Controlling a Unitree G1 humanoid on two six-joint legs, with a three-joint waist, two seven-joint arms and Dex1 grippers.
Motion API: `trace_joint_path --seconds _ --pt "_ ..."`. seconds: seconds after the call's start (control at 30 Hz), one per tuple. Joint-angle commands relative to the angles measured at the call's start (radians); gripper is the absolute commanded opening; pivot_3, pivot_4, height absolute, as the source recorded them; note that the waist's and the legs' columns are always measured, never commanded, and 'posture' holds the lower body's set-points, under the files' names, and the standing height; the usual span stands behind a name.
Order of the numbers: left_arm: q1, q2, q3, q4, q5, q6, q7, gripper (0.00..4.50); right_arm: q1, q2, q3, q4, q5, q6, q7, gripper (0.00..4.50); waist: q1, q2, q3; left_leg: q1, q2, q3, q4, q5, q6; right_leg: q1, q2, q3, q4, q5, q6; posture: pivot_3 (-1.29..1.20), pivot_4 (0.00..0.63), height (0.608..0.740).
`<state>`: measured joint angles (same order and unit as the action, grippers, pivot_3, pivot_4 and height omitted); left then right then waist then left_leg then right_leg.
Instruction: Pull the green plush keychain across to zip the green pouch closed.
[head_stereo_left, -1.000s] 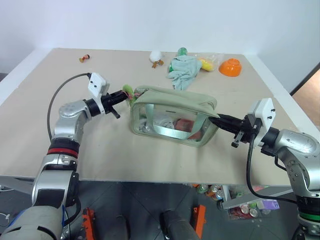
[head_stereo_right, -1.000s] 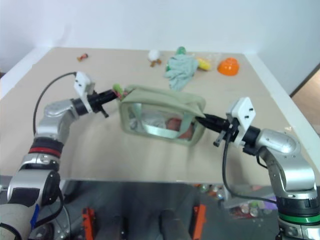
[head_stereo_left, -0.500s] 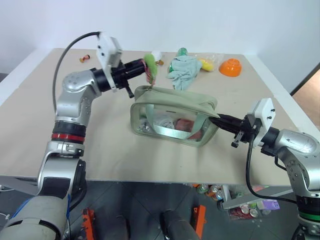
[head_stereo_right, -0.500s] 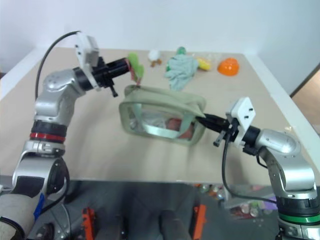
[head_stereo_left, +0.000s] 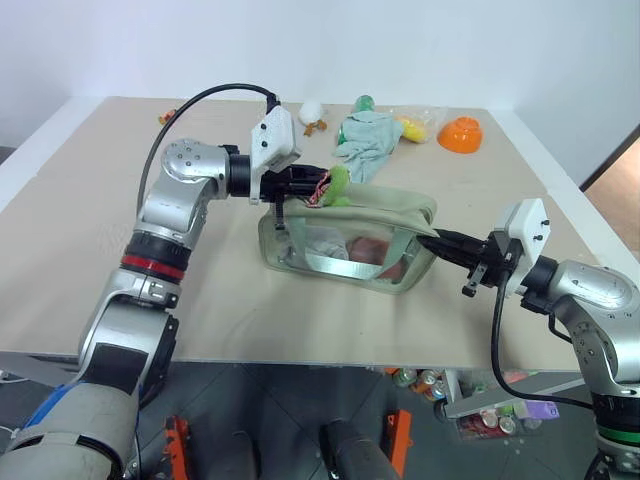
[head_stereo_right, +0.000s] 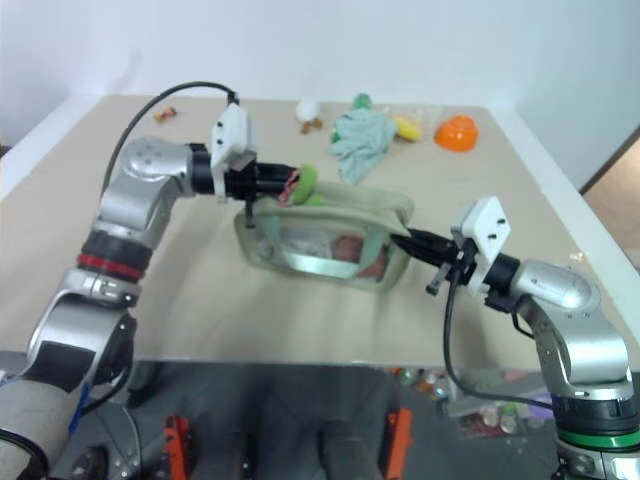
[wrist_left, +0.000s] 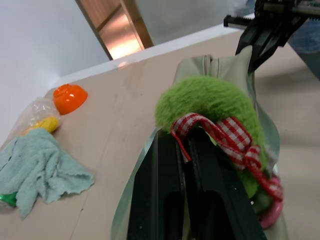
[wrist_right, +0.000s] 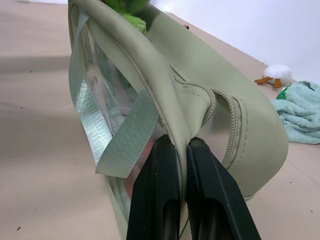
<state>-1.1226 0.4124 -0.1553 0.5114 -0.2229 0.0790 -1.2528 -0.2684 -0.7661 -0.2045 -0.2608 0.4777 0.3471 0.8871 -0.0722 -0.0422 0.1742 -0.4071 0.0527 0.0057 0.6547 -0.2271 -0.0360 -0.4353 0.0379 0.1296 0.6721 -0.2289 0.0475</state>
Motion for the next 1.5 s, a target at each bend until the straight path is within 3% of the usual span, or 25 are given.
trace_joint_path --seconds 0.03,0.4,0.73,1.03,1.2,1.5 --pt "-0.048 0.016 0.041 0.008 -0.014 0.008 0.001 0.71 -0.003 -0.006 -0.018 -0.017 -0.003 -0.011 -0.008 0.0 0.0 0.0 0.0 0.0 0.0 0.0 0.0 0.0 0.0 0.0 0.0 0.0 0.0 0.0 0.0 0.0 0.15 0.738" --pt "-0.034 0.077 0.049 -0.006 -0.011 0.004 -0.043 4.43 -0.042 -0.004 0.003 0.014 -0.009 -0.015 0.005 0.0 0.0 0.0 0.0 0.0 0.0 0.0 0.0 0.0 0.0 0.0 0.0 0.0 0.001 0.0 0.0 0.0 0.15 0.738" --pt "-0.007 0.161 0.14 -0.001 -0.037 0.057 0.033 4.47 -0.055 -0.003 0.013 0.024 -0.01 -0.013 0.018 0.0 -0.001 0.0 0.0 0.0 0.0 -0.001 0.0 0.0 0.0 -0.001 0.0 -0.001 0.002 0.0 0.0 0.0 0.15 0.738" --pt "0.304 0.226 0.31 -0.399 -0.276 0.393 0.117 4.47 -0.06 -0.012 0.015 0.033 -0.008 -0.012 0.032 0.0 -0.003 0.001 0.0 0.0 0.001 -0.003 0.001 0.001 0.002 -0.002 0.0 -0.003 0.009 -0.002 -0.001 0.0 0.15 0.738" --pt "0.477 0.229 0.311 -0.58 -0.321 0.482 0.188 4.47 -0.073 -0.015 0.022 0.046 -0.009 -0.01 0.042 0.0 -0.003 0.001 0.0 0.003 0.001 -0.003 0.001 0.001 0.002 0.0 0.0 -0.003 0.009 -0.002 -0.001 0.0 0.15 0.738" --pt "0.522 0.152 0.239 -0.56 -0.242 0.371 0.288 4.47 -0.095 -0.012 0.034 0.061 -0.016 -0.01 0.053 0.0 -0.003 0.001 0.0 0.004 -0.001 -0.004 0.001 0.005 0.005 0.001 0.0 -0.003 0.009 -0.001 -0.003 0.0 0.15 0.738"
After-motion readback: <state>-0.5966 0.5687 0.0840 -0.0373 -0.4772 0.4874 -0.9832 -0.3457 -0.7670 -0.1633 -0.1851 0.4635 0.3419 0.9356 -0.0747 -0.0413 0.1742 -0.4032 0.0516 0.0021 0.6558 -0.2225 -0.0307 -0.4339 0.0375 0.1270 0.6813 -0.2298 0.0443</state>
